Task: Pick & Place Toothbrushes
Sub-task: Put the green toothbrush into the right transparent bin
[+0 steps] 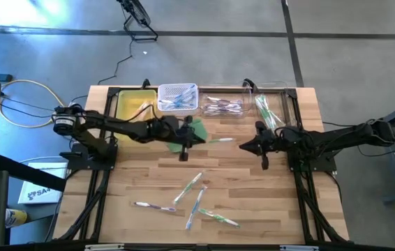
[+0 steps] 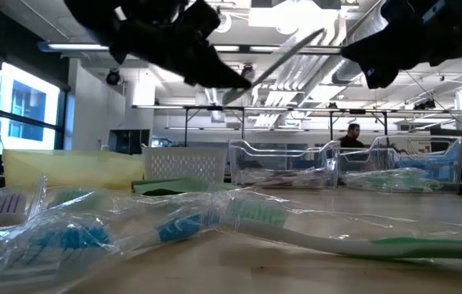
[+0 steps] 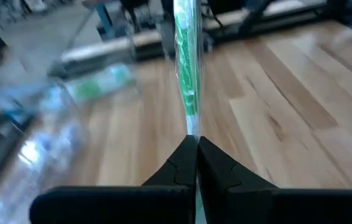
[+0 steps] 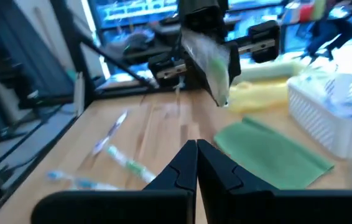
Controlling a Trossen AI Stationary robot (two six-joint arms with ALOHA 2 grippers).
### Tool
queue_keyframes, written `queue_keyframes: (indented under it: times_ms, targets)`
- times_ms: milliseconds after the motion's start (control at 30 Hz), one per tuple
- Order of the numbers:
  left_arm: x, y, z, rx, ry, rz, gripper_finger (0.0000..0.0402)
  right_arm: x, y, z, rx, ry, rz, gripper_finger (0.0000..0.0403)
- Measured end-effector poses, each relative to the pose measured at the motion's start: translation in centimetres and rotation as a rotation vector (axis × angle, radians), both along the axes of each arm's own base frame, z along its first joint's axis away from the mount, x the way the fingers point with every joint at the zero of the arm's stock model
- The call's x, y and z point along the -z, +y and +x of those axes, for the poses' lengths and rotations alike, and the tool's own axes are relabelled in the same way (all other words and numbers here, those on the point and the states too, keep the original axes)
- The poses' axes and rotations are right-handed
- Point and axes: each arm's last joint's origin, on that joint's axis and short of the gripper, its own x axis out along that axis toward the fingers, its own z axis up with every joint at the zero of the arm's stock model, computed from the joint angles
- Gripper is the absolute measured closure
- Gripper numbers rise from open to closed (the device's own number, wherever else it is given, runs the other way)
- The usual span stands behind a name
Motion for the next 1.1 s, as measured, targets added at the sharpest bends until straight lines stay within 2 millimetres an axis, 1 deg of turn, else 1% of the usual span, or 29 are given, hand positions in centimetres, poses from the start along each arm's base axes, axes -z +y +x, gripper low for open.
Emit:
queue_keyframes:
  times_ms: [133,267,367,433,633,733,867,933,1100]
  targets:
    - [-1.8,1.4,0.6,-0.004,-0.056,0.031,0.0401,-0.6,-0.2,0.0,0.083,-0.058,-0.027,0.0400]
    - [-3.4,2.8,0.9,-0.007,-0.106,0.031,0.0401,-1.6,-0.5,0.0,0.160,-0.164,-0.069,0.0398]
    - [-4.5,3.6,1.1,-0.015,-0.139,0.035,0.0401,-2.5,-0.5,-0.1,0.169,-0.256,-0.116,0.0379]
    - [-5.0,3.6,1.2,-0.008,-0.155,0.037,0.0401,-2.8,-0.5,-0.2,0.175,-0.286,-0.139,0.0354]
    - [-5.6,3.4,1.4,-0.001,-0.173,0.033,0.0401,-2.8,-0.7,0.0,0.234,-0.288,-0.161,0.0253]
    - [-5.5,3.5,1.5,-0.003,-0.174,0.031,0.0401,-2.6,-0.8,0.5,0.235,-0.288,-0.162,0.0218]
    - [-5.4,3.5,1.6,-0.007,-0.172,0.024,0.0401,-2.4,-0.8,1.5,0.245,-0.322,-0.159,0.0202]
    - [-5.4,3.5,1.6,-0.010,-0.170,0.014,0.0401,-2.3,-1.1,1.9,0.258,-0.341,-0.158,0.0203]
    - [-5.4,3.5,1.6,-0.010,-0.170,0.014,0.0401,-2.2,-1.7,3.6,0.284,-0.305,-0.151,0.0207]
